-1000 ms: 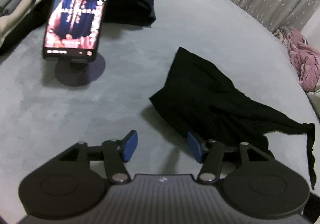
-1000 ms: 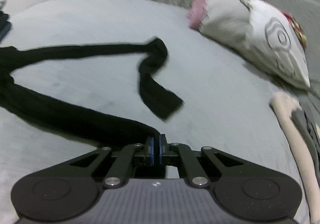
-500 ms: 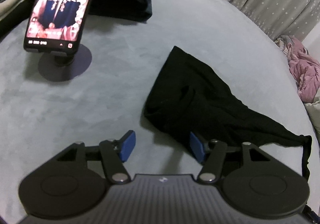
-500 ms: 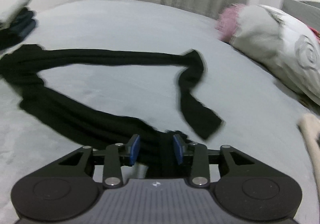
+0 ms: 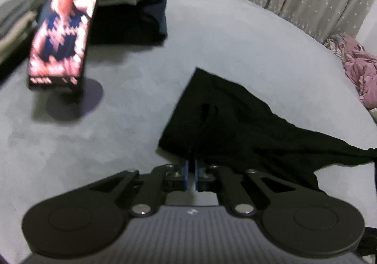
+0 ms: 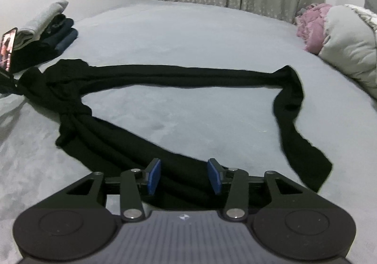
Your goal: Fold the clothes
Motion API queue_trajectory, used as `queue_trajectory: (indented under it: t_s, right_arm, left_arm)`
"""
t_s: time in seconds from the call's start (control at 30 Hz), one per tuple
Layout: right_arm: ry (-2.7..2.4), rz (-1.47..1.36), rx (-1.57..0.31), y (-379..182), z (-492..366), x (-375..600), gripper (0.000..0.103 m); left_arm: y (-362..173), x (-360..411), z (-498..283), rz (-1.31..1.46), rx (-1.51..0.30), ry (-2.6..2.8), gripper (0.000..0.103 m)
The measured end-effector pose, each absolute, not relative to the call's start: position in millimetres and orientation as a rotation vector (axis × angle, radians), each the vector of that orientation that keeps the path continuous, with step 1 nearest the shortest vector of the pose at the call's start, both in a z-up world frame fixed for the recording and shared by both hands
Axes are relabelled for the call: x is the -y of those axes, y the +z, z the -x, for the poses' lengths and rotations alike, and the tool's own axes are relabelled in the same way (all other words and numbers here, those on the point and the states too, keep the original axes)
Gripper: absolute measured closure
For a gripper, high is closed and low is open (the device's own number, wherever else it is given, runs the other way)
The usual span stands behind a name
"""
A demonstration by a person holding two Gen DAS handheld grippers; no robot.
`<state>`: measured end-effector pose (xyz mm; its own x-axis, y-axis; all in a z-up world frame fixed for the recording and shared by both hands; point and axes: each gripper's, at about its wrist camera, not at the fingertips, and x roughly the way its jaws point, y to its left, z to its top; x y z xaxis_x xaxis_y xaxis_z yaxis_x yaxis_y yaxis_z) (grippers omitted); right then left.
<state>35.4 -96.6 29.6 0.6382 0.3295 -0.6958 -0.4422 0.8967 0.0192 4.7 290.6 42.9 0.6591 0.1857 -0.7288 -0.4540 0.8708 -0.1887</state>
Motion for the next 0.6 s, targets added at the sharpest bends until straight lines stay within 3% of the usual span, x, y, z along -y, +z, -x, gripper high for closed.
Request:
queue_trajectory:
  t_s: [0.6]
  right_arm:
    - [0.456,0.148,-0.767,21,-51,95,0.057]
  left_arm:
    - [32,-338,16,0.278,-0.882,0.608,0.099]
